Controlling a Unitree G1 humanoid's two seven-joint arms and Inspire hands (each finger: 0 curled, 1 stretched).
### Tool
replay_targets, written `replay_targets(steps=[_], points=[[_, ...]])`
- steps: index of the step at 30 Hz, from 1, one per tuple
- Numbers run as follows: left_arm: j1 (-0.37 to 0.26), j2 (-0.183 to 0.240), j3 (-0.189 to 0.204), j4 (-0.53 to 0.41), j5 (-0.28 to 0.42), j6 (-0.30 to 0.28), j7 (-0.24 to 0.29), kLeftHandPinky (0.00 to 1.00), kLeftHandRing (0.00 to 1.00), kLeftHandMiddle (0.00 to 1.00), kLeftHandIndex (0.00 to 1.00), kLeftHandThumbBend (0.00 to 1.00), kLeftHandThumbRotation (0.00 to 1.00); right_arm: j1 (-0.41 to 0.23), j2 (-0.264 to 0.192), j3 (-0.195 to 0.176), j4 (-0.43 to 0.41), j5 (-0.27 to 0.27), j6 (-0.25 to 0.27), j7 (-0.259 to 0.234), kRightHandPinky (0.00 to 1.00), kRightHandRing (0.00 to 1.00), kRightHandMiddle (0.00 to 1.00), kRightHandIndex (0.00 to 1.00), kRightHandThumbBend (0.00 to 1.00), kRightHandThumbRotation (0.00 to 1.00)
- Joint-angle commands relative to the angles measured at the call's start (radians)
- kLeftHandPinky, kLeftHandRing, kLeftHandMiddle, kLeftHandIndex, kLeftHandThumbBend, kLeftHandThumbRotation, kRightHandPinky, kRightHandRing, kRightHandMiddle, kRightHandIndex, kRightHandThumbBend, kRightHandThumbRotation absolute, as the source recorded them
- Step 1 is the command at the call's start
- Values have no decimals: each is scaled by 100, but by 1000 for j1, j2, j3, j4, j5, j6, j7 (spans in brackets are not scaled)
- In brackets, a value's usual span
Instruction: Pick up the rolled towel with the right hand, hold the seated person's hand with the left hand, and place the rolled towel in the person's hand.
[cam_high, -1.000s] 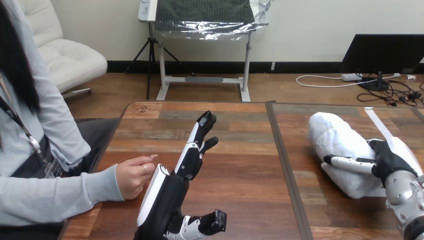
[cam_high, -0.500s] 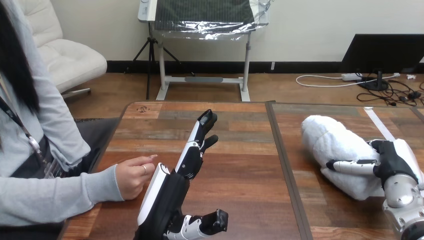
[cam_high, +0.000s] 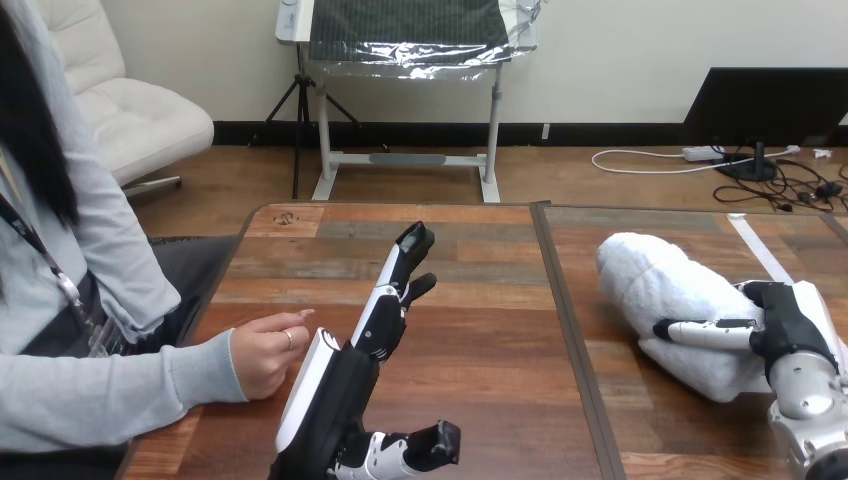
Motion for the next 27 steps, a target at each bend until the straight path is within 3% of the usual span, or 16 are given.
replay_targets(steps=[1,8,15,27], points=[[-16,-7,52,-63,70,28,53,85,95,99,100,100,81,-5,51,-14,-23,20,-59,2,35,42,51,53,81,0],[-2,-1,53,-94,101,110,86,81,93,97,98,100,74,1,63,-22,-35,38,-126,2,34,40,49,51,81,0],[-4,9,44,-98,76,163,94,81,93,97,98,100,65,16,78,-13,-49,31,-211,-19,37,42,49,50,81,0],[2,53,63,-155,136,272,137,89,95,97,98,100,53,38,116,-29,-76,60,-333,-5,39,44,49,49,81,0]])
